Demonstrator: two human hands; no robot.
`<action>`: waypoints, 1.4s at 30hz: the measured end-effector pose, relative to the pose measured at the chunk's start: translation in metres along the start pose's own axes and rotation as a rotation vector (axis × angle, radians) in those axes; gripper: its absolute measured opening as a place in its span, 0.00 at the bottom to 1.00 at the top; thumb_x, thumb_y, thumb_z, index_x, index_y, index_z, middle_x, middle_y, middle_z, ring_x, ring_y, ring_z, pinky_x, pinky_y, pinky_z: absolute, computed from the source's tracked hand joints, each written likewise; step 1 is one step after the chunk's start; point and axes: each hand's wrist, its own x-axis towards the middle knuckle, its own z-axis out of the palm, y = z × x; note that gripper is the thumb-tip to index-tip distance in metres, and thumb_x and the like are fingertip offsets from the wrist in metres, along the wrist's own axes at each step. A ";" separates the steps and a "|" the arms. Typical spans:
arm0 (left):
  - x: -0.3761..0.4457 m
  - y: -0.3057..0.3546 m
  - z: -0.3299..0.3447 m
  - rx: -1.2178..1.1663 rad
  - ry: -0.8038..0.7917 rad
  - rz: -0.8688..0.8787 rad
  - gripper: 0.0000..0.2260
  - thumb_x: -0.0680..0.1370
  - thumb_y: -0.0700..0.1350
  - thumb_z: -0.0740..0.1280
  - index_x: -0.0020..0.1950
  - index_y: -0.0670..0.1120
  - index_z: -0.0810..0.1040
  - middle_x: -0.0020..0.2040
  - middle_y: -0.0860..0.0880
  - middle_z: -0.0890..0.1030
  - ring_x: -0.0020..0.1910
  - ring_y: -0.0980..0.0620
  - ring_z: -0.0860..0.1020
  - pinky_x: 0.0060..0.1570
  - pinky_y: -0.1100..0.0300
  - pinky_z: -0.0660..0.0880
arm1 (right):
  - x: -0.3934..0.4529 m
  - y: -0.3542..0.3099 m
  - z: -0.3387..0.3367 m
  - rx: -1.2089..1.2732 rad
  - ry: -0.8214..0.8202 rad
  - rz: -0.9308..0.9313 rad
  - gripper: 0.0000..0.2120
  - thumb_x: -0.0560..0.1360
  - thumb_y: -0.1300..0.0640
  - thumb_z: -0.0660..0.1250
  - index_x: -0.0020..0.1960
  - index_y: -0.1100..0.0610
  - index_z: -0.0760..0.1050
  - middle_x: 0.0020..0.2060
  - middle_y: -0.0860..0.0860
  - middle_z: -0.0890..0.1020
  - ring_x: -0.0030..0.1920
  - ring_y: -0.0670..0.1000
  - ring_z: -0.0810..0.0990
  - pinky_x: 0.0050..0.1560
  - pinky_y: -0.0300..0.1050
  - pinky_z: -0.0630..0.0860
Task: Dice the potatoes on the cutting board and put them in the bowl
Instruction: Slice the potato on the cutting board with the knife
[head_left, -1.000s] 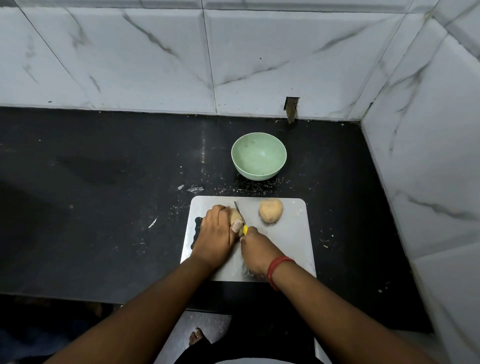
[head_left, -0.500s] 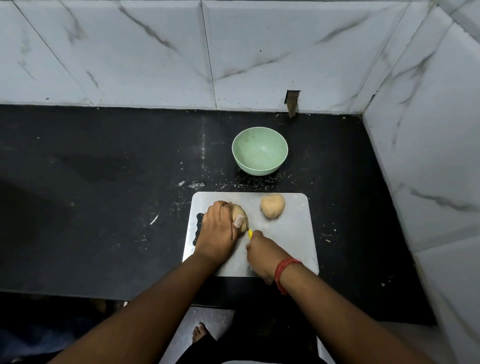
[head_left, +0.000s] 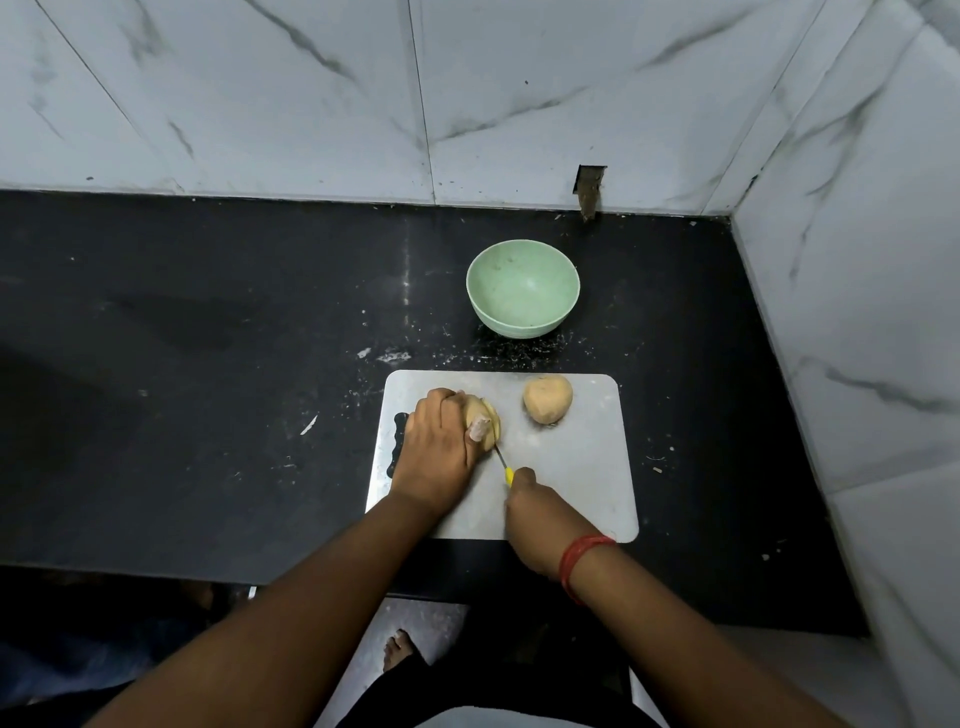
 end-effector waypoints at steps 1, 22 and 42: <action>0.000 0.001 0.000 -0.005 0.000 0.004 0.23 0.85 0.59 0.50 0.65 0.42 0.70 0.59 0.42 0.72 0.55 0.41 0.73 0.58 0.45 0.71 | -0.003 0.003 0.002 -0.046 0.003 -0.005 0.14 0.82 0.62 0.53 0.66 0.65 0.61 0.36 0.55 0.73 0.32 0.50 0.69 0.30 0.41 0.60; -0.001 0.006 -0.014 -0.179 -0.016 -0.107 0.23 0.80 0.53 0.51 0.66 0.42 0.75 0.63 0.45 0.74 0.57 0.45 0.72 0.61 0.49 0.69 | -0.010 -0.020 -0.027 0.395 0.027 -0.034 0.05 0.83 0.59 0.51 0.59 0.55 0.58 0.38 0.60 0.78 0.18 0.54 0.73 0.19 0.49 0.75; -0.002 -0.001 -0.009 -0.157 -0.017 -0.104 0.11 0.80 0.42 0.61 0.61 0.44 0.75 0.59 0.47 0.74 0.53 0.47 0.71 0.57 0.46 0.71 | 0.005 -0.026 -0.019 0.310 0.012 -0.034 0.16 0.82 0.60 0.53 0.69 0.62 0.57 0.43 0.59 0.78 0.32 0.57 0.79 0.30 0.48 0.78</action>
